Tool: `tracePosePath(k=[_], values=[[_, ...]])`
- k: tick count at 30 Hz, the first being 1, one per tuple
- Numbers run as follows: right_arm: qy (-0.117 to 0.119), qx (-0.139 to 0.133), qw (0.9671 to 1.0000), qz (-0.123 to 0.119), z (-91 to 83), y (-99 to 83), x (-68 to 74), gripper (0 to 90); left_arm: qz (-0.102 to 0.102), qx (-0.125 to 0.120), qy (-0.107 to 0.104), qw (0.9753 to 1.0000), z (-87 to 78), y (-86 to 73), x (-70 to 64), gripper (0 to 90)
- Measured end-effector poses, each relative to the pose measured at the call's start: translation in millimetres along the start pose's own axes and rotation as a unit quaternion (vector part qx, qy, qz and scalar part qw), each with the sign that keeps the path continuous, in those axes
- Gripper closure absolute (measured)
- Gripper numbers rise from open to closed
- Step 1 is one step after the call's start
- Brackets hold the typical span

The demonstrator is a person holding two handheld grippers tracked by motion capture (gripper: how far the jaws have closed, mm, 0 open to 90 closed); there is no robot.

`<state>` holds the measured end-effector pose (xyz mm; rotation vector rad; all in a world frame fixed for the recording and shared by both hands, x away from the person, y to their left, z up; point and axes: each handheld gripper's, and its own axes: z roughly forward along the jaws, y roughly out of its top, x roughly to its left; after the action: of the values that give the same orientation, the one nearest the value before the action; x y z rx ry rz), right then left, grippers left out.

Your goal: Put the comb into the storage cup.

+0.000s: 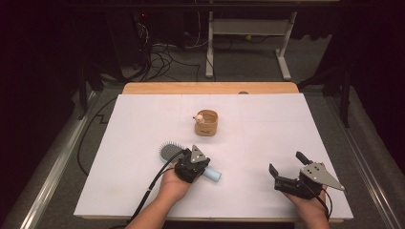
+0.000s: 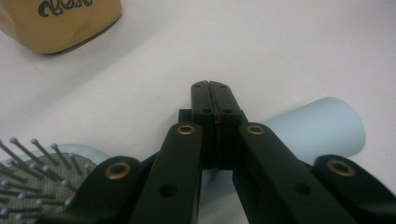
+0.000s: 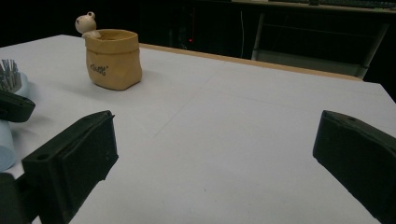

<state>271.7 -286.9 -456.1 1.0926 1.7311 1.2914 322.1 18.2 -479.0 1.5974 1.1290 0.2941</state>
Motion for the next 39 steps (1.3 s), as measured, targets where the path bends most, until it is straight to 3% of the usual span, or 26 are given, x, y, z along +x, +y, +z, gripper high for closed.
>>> tracePosePath(k=[10,14,23,35,39], values=[[-0.002,-0.003,1.0000,0.003,-1.6,0.8,-0.1,0.4,0.020,0.022,-0.010,0.9995,-14.7,-3.5,1.7,90.0],[-0.003,-0.003,1.0000,0.003,-1.8,0.8,-0.2,0.4,0.011,0.024,-0.014,0.9996,-22.3,-2.8,6.2,90.0],[-0.004,-0.002,1.0000,0.003,-1.5,0.8,-0.2,0.5,0.018,0.024,-0.019,0.9994,-36.4,-6.5,10.0,90.0],[-0.005,-0.002,1.0000,0.005,-1.8,0.7,0.1,0.5,0.038,0.051,-0.021,0.9978,-47.9,-8.7,11.9,90.0],[-0.004,-0.002,1.0000,0.005,-1.6,0.7,-0.3,0.5,0.036,0.054,-0.021,0.9977,-52.3,-9.5,13.1,90.0]])
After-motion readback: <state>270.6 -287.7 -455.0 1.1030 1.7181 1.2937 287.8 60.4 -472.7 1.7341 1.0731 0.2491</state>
